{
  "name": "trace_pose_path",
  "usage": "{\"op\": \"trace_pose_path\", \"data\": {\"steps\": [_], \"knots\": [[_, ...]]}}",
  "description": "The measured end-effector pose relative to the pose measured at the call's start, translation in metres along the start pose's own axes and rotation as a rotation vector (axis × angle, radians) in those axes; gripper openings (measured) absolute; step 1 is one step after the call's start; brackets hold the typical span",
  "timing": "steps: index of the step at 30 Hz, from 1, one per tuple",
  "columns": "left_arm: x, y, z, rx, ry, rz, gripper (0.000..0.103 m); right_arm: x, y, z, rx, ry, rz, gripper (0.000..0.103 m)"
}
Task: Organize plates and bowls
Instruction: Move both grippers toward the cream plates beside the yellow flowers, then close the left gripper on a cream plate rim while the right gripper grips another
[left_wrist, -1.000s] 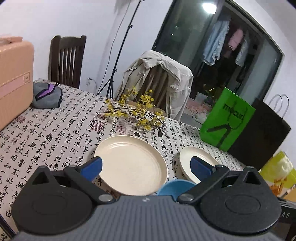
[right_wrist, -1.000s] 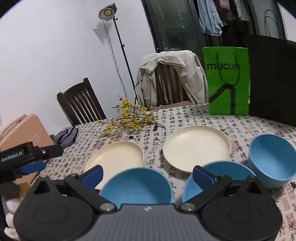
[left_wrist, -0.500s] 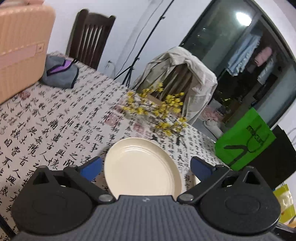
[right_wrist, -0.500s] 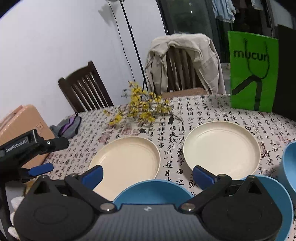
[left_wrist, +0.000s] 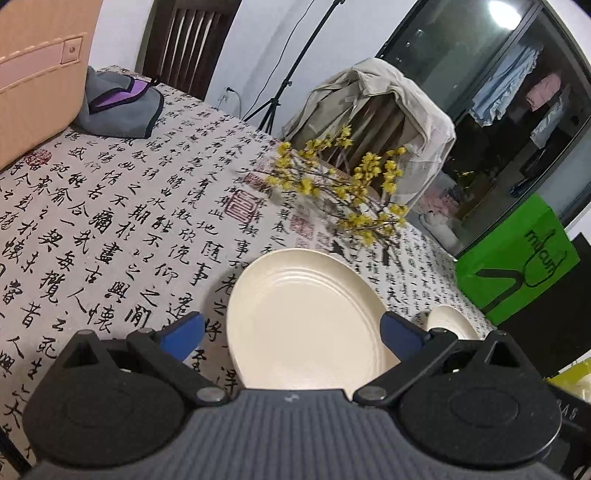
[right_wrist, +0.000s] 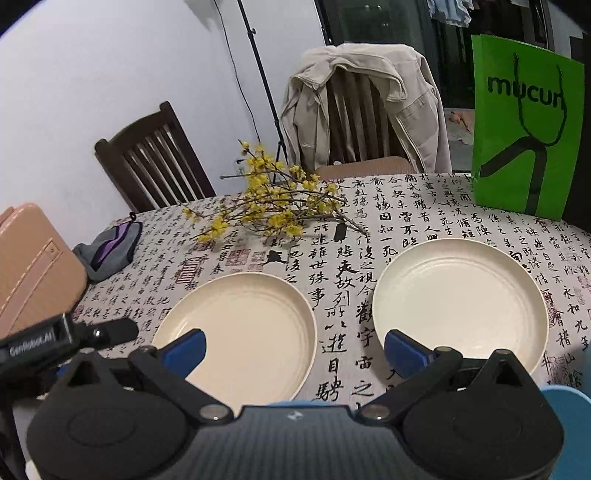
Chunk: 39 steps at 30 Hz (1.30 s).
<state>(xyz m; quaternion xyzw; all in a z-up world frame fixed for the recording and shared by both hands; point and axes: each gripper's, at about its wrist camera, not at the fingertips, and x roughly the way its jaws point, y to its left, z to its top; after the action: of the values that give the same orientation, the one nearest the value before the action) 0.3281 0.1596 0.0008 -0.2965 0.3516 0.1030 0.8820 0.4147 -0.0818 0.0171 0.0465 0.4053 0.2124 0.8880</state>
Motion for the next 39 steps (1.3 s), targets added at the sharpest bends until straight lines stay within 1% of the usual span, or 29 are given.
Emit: {"op": "trace_pose_path", "data": {"steps": [3,8,10,16,20,22,24,26,28,30,32,34,36,37,39], "knots": [[0.008,0.003,0.001,0.001,-0.004,0.026,0.103,0.012,0.001,0.007,-0.007,0.011,-0.011,0.103],[0.018,0.009,0.002,0.001,-0.002,0.044,0.103,0.033,0.005,0.015,-0.025,0.036,-0.028,0.102],[0.024,0.010,0.001,-0.001,0.006,0.057,0.103,0.044,0.008,0.017,-0.038,0.061,-0.033,0.097],[0.035,0.012,-0.002,0.009,0.012,0.086,0.103,0.071,0.016,0.017,-0.077,0.119,-0.054,0.088],[0.044,0.012,-0.006,0.012,0.025,0.117,0.102,0.085,0.019,0.017,-0.089,0.166,-0.069,0.084],[0.047,0.013,-0.007,0.013,0.028,0.123,0.101,0.091,0.021,0.017,-0.092,0.182,-0.069,0.078],[0.049,0.014,-0.007,0.013,0.026,0.127,0.096,0.095,0.023,0.017,-0.102,0.191,-0.078,0.073],[0.051,0.015,-0.008,0.016,0.022,0.132,0.095,0.102,0.024,0.017,-0.101,0.211,-0.086,0.067],[0.052,0.015,-0.008,0.017,0.021,0.138,0.094,0.108,0.023,0.017,-0.093,0.231,-0.096,0.058],[0.054,0.014,-0.009,0.023,0.020,0.136,0.089,0.112,0.022,0.017,-0.086,0.241,-0.099,0.052],[0.055,0.013,-0.010,0.030,0.017,0.134,0.084,0.114,0.020,0.017,-0.077,0.247,-0.102,0.050],[0.057,0.013,-0.010,0.031,0.020,0.128,0.081,0.115,0.017,0.018,-0.074,0.250,-0.109,0.047],[0.058,0.014,-0.010,0.028,0.021,0.123,0.075,0.116,0.015,0.018,-0.067,0.253,-0.113,0.044],[0.059,0.014,-0.011,0.027,0.022,0.124,0.074,0.117,0.014,0.019,-0.062,0.255,-0.116,0.042],[0.060,0.015,-0.011,0.024,0.023,0.120,0.069,0.119,0.011,0.019,-0.051,0.259,-0.114,0.039]]}}
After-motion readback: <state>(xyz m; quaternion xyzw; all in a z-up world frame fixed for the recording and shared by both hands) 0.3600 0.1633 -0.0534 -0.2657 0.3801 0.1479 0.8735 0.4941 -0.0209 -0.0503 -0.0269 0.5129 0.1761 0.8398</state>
